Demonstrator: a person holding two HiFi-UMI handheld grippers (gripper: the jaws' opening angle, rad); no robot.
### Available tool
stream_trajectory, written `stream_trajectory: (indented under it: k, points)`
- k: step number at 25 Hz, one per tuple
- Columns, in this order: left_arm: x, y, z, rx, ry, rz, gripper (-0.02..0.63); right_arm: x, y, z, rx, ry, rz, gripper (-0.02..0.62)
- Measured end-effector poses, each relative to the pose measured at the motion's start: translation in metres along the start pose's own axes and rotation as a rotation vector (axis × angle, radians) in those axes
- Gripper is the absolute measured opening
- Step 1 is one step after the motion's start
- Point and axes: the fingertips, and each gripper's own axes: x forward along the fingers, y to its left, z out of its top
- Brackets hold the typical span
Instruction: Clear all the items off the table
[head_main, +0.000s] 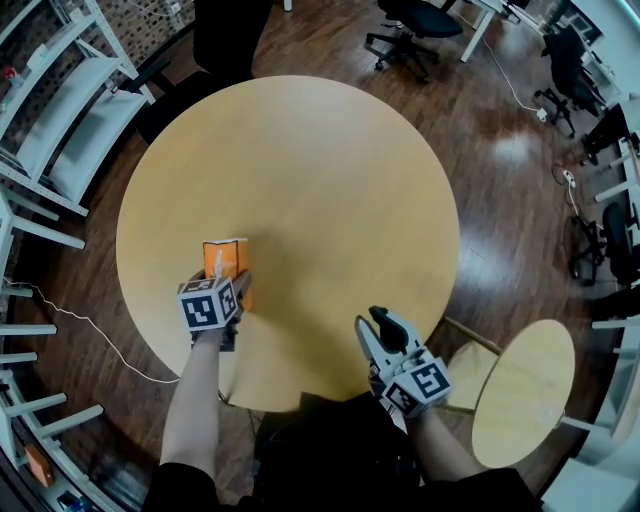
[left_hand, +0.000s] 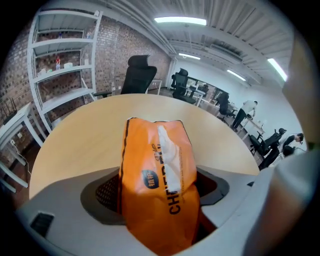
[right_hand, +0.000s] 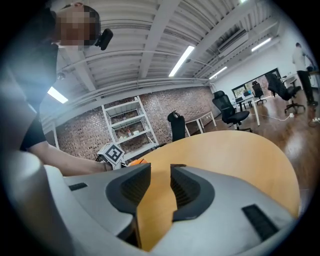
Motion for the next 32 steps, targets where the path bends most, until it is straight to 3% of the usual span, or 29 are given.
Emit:
stream_trajectory:
  k: [6,11,14,18,22,32]
  points:
    - [-0.024,-0.061,0.047,0.055,-0.158,-0.171,0.391,-0.025,-0.002,0.018,-0.046,-0.088,-0.101,0.129]
    - [-0.047,-0.156,0.097,0.155,-0.296,-0.404,0.391,-0.074,-0.034,0.063,-0.078,-0.246,-0.297,0.129]
    - [-0.069,-0.225,0.106,0.209,-0.368,-0.526,0.390,-0.122,-0.049,0.077,-0.071,-0.322,-0.394,0.129]
    - [-0.098,-0.336,0.101,0.321,-0.412,-0.666,0.391,-0.207,-0.077,0.082,-0.098,-0.376,-0.527,0.129]
    - [-0.120,-0.443,0.086,0.366,-0.420,-0.807,0.391,-0.300,-0.108,0.087,-0.103,-0.435,-0.661,0.129]
    - [-0.180,-0.693,-0.010,0.518,-0.351,-1.155,0.391,-0.533,-0.154,0.055,-0.119,-0.521,-1.093,0.129]
